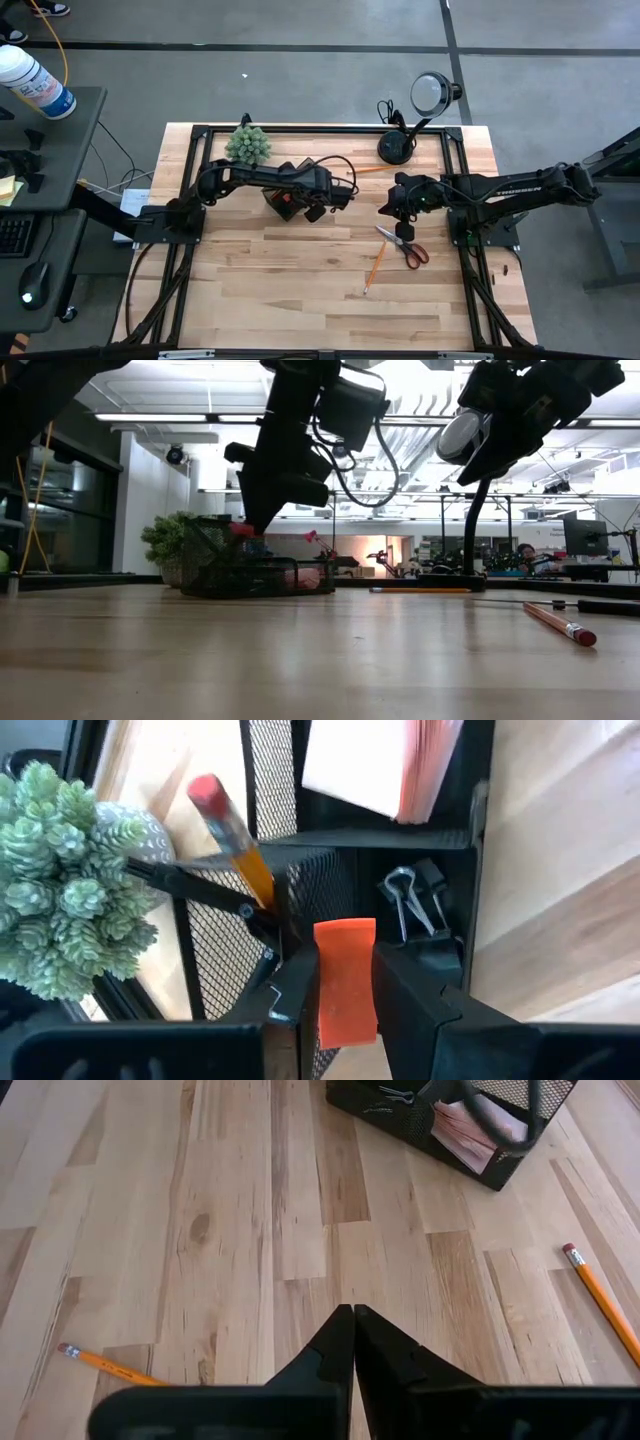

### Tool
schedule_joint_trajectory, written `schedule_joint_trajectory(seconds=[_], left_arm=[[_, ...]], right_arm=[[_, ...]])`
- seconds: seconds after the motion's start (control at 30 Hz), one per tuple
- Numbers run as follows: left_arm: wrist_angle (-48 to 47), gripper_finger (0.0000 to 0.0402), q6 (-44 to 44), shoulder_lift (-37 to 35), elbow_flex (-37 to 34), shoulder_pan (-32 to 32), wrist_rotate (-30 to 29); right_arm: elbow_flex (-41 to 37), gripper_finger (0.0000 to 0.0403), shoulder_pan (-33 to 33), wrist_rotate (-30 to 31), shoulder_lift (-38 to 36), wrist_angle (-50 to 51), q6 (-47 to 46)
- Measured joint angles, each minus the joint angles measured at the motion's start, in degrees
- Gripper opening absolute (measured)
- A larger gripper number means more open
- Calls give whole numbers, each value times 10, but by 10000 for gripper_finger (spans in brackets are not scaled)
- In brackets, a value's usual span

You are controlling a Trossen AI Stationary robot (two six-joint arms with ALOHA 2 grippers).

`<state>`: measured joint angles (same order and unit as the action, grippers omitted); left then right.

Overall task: Pick and place office supplies into organizer
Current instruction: Put the orange eraser into the black desk organizer

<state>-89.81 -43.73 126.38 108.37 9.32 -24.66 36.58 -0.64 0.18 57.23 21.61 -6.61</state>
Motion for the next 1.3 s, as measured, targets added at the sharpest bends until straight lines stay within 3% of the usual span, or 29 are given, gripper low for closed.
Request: schedule_joint_trajectory(seconds=[0.33,1.3], left_arm=[[20,72,-19,1,-69,-4,56],[51,72,-32,1,-70,-7,45]], right_arm=[[0,4,0,0,0,0,0],[0,4,0,0,0,-1,2]])
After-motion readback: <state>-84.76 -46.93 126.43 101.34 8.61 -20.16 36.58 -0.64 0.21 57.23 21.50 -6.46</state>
